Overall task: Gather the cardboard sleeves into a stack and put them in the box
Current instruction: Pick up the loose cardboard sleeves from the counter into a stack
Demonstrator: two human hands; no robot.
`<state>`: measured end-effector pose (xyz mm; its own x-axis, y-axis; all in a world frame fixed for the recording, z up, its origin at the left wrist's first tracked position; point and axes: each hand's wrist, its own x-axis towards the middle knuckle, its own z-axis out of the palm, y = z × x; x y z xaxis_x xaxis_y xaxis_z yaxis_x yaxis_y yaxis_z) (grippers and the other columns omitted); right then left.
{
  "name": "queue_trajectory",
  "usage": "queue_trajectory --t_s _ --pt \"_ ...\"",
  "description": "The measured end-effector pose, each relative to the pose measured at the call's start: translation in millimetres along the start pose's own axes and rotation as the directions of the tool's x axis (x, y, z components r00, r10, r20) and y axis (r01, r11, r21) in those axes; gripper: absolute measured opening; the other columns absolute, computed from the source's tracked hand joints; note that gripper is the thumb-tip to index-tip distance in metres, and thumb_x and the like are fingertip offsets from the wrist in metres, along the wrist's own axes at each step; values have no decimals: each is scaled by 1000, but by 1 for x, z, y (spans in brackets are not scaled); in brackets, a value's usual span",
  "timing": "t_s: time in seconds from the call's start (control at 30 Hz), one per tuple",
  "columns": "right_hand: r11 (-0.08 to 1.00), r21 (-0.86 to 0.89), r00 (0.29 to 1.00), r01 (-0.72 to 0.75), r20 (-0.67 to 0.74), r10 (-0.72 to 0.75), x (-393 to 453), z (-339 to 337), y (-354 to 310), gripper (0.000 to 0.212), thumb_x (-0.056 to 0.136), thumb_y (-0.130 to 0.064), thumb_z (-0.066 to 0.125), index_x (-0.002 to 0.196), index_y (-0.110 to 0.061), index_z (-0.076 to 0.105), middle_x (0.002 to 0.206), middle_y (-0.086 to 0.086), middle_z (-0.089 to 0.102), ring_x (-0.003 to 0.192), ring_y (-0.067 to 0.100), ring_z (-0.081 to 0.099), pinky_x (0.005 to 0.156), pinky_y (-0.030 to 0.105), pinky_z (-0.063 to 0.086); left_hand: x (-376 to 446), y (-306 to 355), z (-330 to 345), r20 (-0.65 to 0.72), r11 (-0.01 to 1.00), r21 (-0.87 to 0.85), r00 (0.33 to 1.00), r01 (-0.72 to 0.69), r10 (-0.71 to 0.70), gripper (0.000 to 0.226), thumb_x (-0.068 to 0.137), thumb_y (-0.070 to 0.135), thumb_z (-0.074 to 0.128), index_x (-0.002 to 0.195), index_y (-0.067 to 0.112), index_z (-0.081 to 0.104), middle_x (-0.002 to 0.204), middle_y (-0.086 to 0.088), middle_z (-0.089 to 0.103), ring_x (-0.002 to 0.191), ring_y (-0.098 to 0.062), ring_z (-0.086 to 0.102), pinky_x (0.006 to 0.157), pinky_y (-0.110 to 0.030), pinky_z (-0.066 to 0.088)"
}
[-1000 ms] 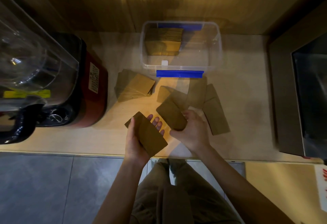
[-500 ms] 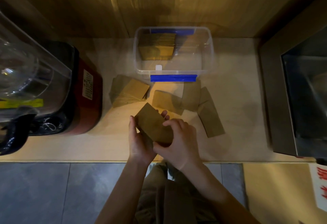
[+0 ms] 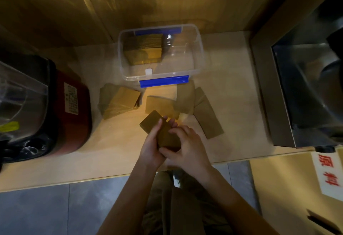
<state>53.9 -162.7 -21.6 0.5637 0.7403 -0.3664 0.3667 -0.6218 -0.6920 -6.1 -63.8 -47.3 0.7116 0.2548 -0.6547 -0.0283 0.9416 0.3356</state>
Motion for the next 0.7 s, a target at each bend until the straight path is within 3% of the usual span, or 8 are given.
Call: queue_trajectory --t_s 0.1,0.17,0.2,0.3,0.5,0.7 --pt "984 159 996 -86 2 87 3 -15 8 34 78 -38 67 106 -19 61 117 -2 52 105 10 49 90 24 46 6 1 8 7 1000 -6 1000 30 -30 20 80 34 52 91 18 59 75 1 66 72 -11 64 67 -27 55" --pt "934 303 964 -189 -122 235 7 -28 24 21 80 -29 67 98 -17 64 107 -1 56 93 6 53 78 13 44 10 1 10 -9 999 -7 999 38 -38 20 78 34 55 90 19 60 75 1 65 70 -11 63 68 -28 55" --pt "926 304 929 -223 -221 296 9 -34 35 22 80 -28 67 99 -17 64 106 1 58 92 10 54 77 14 43 12 2 11 -13 999 -11 999 38 -38 21 77 35 57 89 19 61 76 0 65 70 -12 63 69 -29 55" --pt "926 183 843 -330 -384 376 13 -41 67 33 80 -28 66 110 -16 60 113 8 60 106 22 51 85 26 38 14 2 12 -9 999 -7 999 46 -46 24 75 38 60 90 18 62 79 -1 66 72 -13 64 68 -30 56" --pt "888 -114 862 -445 -324 391 18 -26 92 71 74 -43 67 130 -11 37 133 13 43 123 30 36 100 41 34 13 -1 16 -52 996 10 995 87 -87 33 72 41 62 94 18 63 84 -3 65 75 -15 63 71 -31 55" --pt "863 -238 878 -446 -301 371 21 -22 96 58 79 -38 57 127 -9 40 131 13 45 118 30 40 96 41 36 12 -8 15 -81 994 31 992 103 -100 33 69 41 63 91 17 65 78 -1 66 73 -15 64 80 -33 50"
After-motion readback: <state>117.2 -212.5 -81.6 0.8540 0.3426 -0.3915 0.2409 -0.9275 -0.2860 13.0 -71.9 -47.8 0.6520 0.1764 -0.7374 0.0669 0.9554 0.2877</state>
